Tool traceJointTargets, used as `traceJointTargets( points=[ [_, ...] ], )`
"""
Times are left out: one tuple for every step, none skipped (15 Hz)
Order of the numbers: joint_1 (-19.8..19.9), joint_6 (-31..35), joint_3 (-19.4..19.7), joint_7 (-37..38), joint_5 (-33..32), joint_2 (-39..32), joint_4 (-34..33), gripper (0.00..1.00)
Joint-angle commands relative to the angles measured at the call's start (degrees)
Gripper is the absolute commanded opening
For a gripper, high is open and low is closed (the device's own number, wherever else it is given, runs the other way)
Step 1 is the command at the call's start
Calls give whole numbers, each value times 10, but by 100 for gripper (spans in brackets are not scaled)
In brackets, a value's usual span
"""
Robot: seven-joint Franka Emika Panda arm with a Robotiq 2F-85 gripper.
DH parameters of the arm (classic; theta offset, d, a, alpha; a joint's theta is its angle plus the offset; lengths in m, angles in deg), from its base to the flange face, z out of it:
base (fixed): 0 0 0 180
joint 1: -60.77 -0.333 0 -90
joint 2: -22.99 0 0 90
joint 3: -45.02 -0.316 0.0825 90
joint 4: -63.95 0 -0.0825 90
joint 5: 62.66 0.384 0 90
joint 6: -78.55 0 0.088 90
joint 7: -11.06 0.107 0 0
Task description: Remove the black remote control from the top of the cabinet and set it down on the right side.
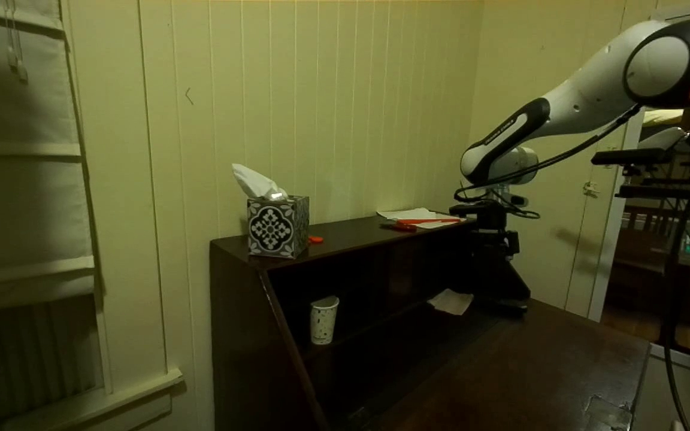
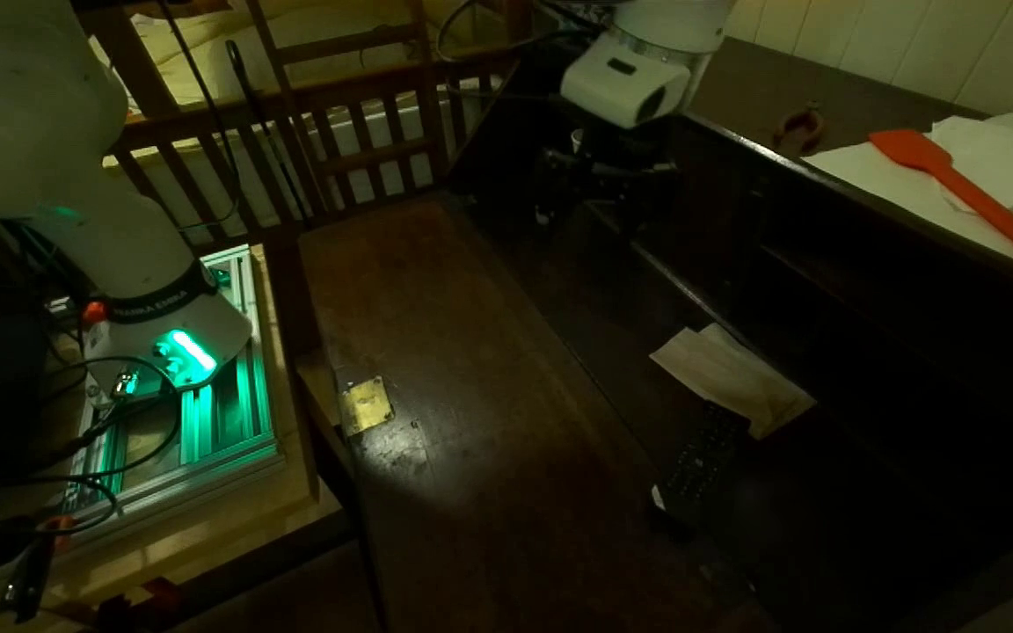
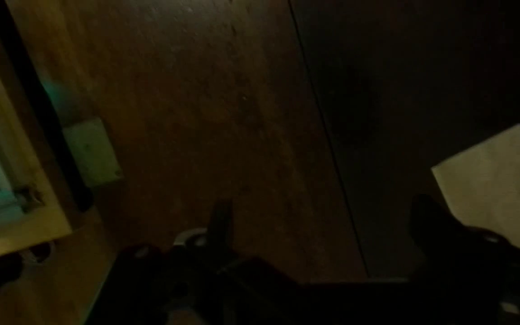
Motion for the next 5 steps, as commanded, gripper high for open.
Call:
traceJointTargets(
  points=[
    [-33,-64,-6,142,-1,123,97,100],
    [-13,-48,-12,78,-2,50,31,100],
    [-19,-63,-14,106,-2,74,47,100],
    [-23,-67,-17,121,-2,92,61,100],
    [-23,-68,-18,127,-2,104,70,100]
  ],
)
